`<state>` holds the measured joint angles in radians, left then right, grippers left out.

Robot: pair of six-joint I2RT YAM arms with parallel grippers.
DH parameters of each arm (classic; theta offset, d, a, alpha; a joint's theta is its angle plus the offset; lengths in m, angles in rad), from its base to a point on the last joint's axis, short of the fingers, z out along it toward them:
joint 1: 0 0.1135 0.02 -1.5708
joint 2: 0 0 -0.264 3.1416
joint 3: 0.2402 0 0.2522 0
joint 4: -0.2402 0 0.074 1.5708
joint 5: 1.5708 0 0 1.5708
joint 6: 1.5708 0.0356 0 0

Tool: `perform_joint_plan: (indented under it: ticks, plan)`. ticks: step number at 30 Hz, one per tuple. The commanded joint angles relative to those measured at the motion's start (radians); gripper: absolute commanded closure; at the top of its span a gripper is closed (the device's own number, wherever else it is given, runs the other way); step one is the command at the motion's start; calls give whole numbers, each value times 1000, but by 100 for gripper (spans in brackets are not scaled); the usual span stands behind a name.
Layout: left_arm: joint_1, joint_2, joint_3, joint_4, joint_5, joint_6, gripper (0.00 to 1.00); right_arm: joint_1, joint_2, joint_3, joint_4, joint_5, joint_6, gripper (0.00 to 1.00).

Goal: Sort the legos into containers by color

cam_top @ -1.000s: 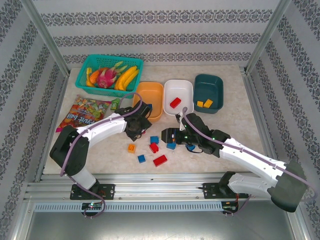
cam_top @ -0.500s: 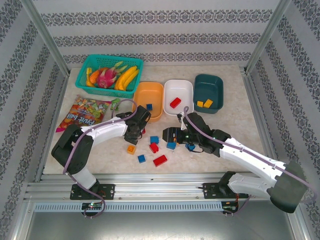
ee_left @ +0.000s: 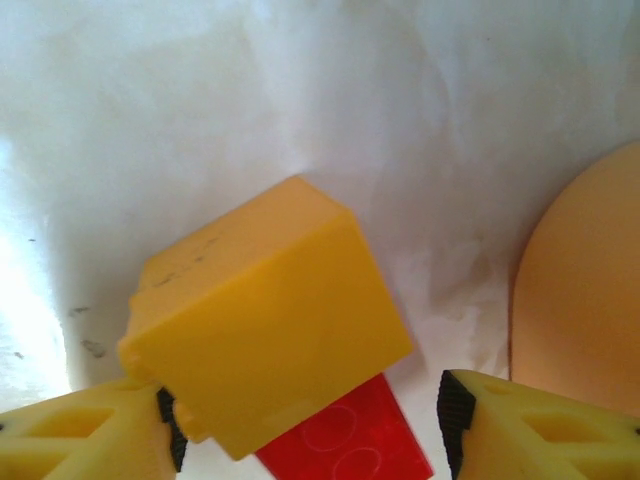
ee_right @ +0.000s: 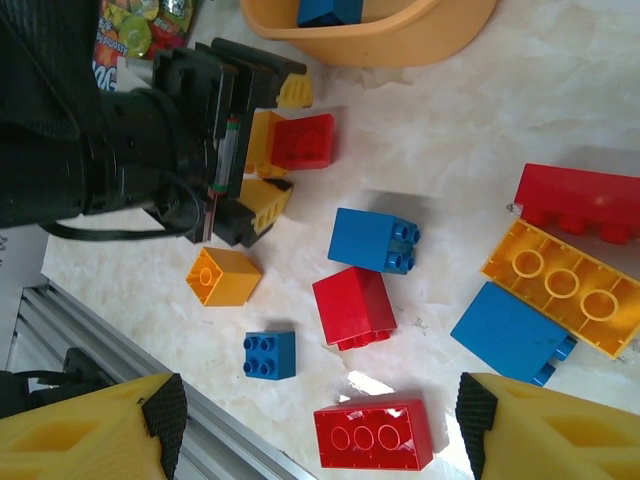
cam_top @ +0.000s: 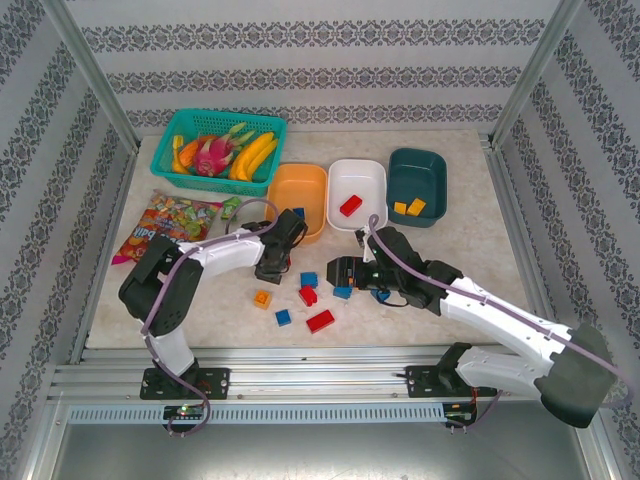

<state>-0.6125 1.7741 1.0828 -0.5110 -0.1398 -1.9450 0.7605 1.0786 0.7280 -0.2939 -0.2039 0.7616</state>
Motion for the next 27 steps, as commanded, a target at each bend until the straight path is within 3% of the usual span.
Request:
perform_joint_plan:
  ticks: [1,13,21,27]
  plan:
    - [17,29,51,-94,-3,-10,37,-15,-25,-20,15,-6,16,26]
    - [17,67,64,-161,87,41,46,-29,-16,-19,24,-11,22,26]
    - [4,38,60,-167,130,148,54,-32,-16,-32,32,-3,32,26]
    - [-6,40,22,-147,164,176,54,-35,-8,-36,38,0,38,26]
